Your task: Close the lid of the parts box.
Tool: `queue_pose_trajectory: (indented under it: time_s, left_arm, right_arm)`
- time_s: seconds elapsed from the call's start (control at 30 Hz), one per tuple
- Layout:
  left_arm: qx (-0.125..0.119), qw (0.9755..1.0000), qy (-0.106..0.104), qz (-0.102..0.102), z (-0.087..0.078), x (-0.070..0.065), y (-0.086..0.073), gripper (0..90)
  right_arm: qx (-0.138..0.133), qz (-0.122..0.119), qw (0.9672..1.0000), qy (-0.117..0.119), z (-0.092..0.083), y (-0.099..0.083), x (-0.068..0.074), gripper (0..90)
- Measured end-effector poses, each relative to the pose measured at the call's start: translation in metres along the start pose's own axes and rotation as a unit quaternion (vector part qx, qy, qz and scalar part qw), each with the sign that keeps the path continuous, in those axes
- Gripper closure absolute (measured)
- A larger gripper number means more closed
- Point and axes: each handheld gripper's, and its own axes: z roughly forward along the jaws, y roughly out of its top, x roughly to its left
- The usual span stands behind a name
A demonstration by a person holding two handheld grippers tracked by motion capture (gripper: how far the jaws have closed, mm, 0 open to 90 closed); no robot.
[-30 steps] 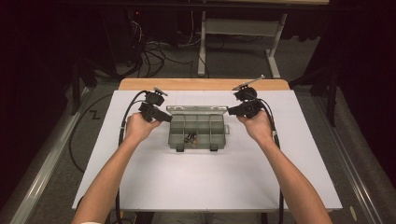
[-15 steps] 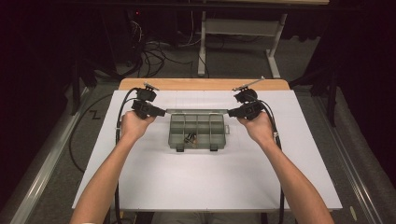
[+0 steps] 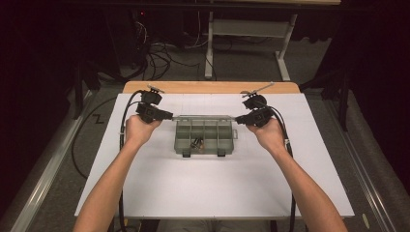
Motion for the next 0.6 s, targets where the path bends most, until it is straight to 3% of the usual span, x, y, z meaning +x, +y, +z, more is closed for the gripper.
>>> queue_pose_trajectory:
  time_s: [0.6]
  left_arm:
    - [0.01,0.9998,-0.008,0.017,0.0031,-0.0081,-0.0045,78.7]
  right_arm:
    - [0.002,-0.013,0.9998,0.012,0.0023,-0.0036,0.0057,90.0]
